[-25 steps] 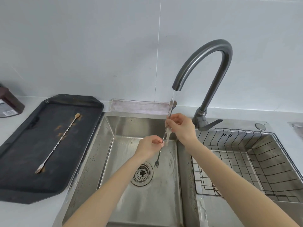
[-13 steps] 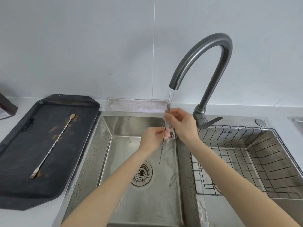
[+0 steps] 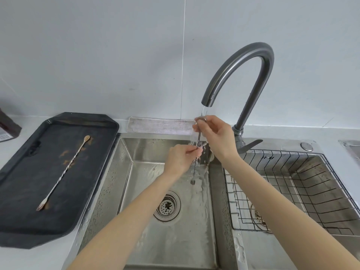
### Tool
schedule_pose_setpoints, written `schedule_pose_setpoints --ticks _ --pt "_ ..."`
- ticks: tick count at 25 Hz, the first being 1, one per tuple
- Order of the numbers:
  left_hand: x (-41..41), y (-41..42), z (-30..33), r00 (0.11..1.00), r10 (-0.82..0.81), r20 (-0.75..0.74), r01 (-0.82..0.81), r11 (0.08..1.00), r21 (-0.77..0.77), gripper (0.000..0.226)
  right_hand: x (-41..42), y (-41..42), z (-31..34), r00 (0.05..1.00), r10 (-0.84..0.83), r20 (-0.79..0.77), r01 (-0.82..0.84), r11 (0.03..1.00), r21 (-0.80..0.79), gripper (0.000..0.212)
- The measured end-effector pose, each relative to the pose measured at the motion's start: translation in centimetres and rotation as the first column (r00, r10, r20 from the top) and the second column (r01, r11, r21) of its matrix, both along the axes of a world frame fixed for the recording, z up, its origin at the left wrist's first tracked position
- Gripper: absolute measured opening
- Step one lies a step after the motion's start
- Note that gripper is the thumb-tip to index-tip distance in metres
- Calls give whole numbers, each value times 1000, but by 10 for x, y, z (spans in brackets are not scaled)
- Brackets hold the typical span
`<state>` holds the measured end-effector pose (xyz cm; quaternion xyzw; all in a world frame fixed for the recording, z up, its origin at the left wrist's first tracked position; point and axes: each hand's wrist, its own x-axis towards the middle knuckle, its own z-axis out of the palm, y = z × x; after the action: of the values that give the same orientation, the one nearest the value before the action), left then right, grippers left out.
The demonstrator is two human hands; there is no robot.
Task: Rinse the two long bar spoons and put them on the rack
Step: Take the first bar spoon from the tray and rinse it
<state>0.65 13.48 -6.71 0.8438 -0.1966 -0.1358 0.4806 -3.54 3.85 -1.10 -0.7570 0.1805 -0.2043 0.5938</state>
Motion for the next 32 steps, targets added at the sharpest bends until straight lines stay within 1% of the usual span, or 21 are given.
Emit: schedule_pose_setpoints --ticks 3,6,7,9,11,13,14,17,18,20,22,23,25,27,28,30,32 --pt "-1 0 3 999 -44 -1 44 998 44 26 3 -4 8 999 28 29 -27 998 -50 10" --pt "3 -3 9 997 -67 38 64 994 90 28 2 -4 9 999 41 21 -39 995 -90 17" --pt "5 -4 11 998 -55 43 51 995 83 26 1 -3 8 998 53 17 -51 994 -98 20" --pt "6 -5 14 1000 -27 -7 28 999 19 19 -1 -4 7 998 68 11 -67 995 -75 24" --pt "6 -5 17 998 5 -63 -9 998 -60 20 -2 -5 8 998 63 7 -63 998 -24 22" --pt "4 -6 21 996 18 -84 -26 995 -96 24 -1 -4 10 999 37 -5 -37 999 -4 16" --pt "5 -6 23 997 11 -74 -19 995 -97 25 0 -4 12 1000 23 -4 -23 1000 3 14" --pt "5 -8 30 1000 -22 16 22 1000 7 26 2 -4 15 1000 19 -13 -19 1000 -5 15" --pt "5 -9 31 999 -22 27 21 1000 16 26 3 -4 14 999 25 -22 -25 999 -24 16" --pt "5 -10 29 1000 -17 25 17 1000 3 24 3 -5 12 999 32 -22 -33 999 -29 19" --pt "5 -9 28 1000 -15 6 15 1000 -18 22 2 -5 8 999 41 -10 -41 999 -4 18" --pt "5 -8 28 1000 -7 -24 6 999 -47 21 0 -5 5 999 41 -19 -41 999 -15 16" --pt "8 -6 26 991 32 -130 -51 988 -146 17 -4 -6 -3 996 33 -81 -37 998 -52 15" --pt "11 -3 23 970 53 -237 -112 964 -240 15 -8 -9 -14 985 40 -166 -51 997 -64 21" --pt "13 0 22 953 53 -299 -142 948 -285 18 -10 -9 -20 974 59 -217 -75 995 -67 24" --pt "17 6 23 890 45 -453 -241 890 -387 22 -13 -12 -35 937 123 -326 -157 984 -80 31" --pt "23 13 26 815 28 -579 -360 808 -467 13 -17 -15 -46 898 169 -407 -229 968 -102 32"
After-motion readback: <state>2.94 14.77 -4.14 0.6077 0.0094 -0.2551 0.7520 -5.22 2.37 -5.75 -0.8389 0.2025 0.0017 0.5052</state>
